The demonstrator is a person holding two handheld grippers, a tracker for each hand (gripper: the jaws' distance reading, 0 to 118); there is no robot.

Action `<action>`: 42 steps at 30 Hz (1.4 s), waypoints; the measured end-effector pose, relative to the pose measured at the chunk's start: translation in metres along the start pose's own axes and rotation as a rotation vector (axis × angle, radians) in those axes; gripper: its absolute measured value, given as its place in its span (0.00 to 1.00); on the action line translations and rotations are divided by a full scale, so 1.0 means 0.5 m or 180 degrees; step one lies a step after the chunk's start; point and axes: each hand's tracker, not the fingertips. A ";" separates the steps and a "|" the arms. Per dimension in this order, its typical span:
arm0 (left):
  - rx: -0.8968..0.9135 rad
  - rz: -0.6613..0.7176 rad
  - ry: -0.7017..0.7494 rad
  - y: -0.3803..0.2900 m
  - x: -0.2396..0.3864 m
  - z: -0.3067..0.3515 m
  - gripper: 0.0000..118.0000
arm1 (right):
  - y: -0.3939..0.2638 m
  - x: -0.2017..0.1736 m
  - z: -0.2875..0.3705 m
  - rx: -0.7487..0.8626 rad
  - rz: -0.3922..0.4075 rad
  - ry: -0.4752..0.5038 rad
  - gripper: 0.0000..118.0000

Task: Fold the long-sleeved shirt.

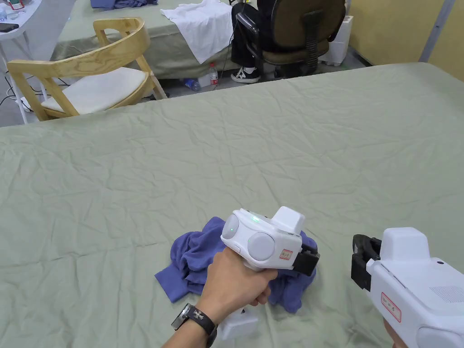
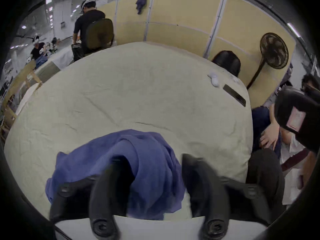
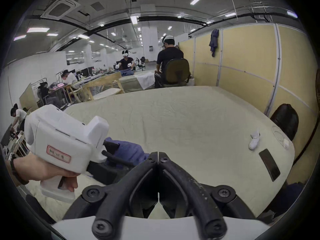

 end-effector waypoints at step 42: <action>0.0444 0.1422 0.1042 -0.268 -0.215 0.471 0.00 | 0.006 -0.112 0.069 0.0152 0.0395 0.0155 0.02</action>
